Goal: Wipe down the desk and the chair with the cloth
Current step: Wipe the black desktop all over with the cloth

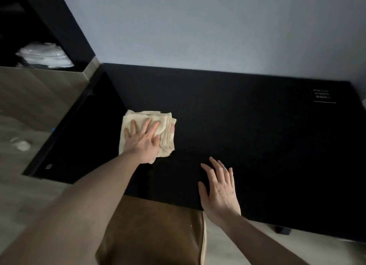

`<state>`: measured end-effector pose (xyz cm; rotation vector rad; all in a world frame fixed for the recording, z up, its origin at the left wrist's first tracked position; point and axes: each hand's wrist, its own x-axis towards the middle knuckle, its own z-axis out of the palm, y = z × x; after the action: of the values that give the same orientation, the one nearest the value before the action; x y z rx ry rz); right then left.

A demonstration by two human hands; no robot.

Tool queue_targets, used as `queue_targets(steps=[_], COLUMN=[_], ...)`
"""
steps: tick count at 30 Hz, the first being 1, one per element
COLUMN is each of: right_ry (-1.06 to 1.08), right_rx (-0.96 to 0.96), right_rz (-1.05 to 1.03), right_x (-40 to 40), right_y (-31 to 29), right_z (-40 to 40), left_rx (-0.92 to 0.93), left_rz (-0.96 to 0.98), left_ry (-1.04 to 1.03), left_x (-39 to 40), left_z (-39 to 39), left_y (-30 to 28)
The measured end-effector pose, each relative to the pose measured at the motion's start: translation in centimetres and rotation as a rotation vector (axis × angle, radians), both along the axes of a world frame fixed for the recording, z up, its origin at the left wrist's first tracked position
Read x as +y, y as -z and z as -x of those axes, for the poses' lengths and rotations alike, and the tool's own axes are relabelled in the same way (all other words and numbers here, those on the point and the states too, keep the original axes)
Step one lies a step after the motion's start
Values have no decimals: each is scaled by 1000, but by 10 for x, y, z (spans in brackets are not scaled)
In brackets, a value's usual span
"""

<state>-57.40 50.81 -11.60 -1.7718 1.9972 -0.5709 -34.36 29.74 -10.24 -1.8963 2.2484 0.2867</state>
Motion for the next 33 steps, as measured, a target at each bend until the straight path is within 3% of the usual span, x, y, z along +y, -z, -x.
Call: queue_targets(steps=[5,9,27,33], right_ry=[-9,60,67,77], right_rx=[37,100,192,175], right_rz=[-32,-12,46,70], right_x=[-32,-34,-34,-33], right_y=[10,16,25,24], right_z=[-73,-85,-88,-88], left_rx=[-4,17,50,45], left_rz=[5,7,-113,-76], left_ry=[-158,-205,-389,-338], left_x=[-33,-55,-151,-142], left_z=[-121,-172,-192,-200], left_y=[3,5,3,5])
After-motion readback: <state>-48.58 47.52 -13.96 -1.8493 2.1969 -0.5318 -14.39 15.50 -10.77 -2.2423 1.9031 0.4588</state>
